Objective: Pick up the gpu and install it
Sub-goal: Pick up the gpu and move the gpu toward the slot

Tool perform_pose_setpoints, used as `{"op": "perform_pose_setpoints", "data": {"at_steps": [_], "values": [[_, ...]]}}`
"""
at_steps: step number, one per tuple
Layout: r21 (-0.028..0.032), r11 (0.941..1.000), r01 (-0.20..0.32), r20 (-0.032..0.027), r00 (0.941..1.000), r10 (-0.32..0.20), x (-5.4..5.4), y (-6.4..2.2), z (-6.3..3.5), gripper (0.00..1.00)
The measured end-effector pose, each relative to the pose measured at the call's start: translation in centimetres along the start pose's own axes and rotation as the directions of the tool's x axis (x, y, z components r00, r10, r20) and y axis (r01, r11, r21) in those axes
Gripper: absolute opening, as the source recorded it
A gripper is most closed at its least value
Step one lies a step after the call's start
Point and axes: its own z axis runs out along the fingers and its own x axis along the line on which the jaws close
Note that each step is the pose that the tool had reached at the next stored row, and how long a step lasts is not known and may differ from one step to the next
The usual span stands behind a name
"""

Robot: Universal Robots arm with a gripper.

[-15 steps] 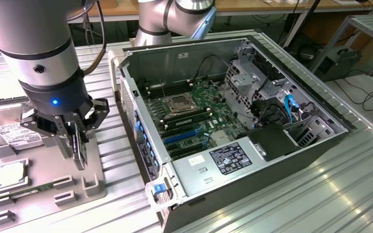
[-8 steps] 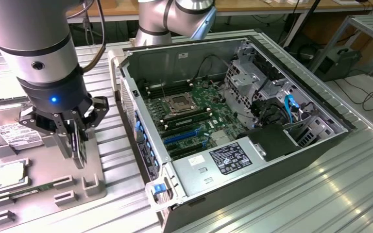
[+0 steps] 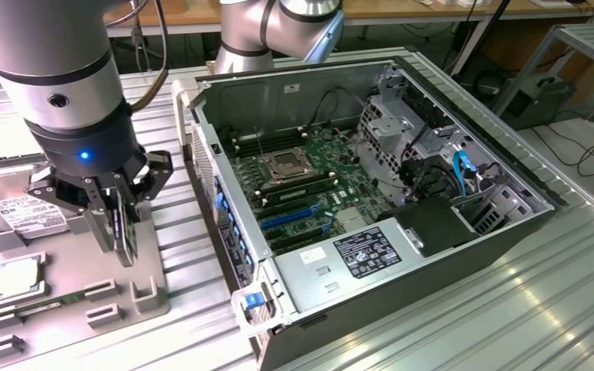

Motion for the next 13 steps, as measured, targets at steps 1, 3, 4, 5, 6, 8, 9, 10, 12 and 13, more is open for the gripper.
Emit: {"op": "perform_pose_setpoints", "data": {"at_steps": [1, 3, 4, 5, 6, 8, 9, 10, 12, 13], "values": [[-0.0013, 1.0, 0.0, -0.0001, 1.0, 0.0, 0.0, 0.0, -0.1, 0.28], [-0.0024, 1.0, 0.0, -0.0002, 1.0, 0.0, 0.0, 0.0, -0.18, 0.28], [-0.0032, 1.0, 0.0, -0.0002, 1.0, 0.0, 0.0, 0.01, -0.24, 0.28], [-0.0044, 1.0, 0.0, -0.0004, 1.0, 0.0, -0.01, 0.01, -0.33, 0.28], [-0.0052, 1.0, 0.0, -0.0004, 1.0, 0.0, 0.0, 0.01, -0.39, 0.28], [-0.0069, 1.0, 0.0, -0.0005, 1.0, 0.0, -0.01, 0.01, -0.54, 0.28], [-0.0078, 1.0, 0.0, -0.0005, 1.0, 0.0, -0.01, 0.01, -0.59, 0.28], [-0.0087, 1.0, 0.0, -0.0006, 1.0, 0.0, -0.01, 0.01, -0.66, 0.28], [-0.0105, 0.9999, 0.0, -0.0008, 1.0, 0.0, -0.01, 0.02, -0.81, 0.28], [-0.0109, 0.9999, 0.0, -0.0009, 1.0, 0.0, -0.01, 0.02, -0.88, 0.28]]}}
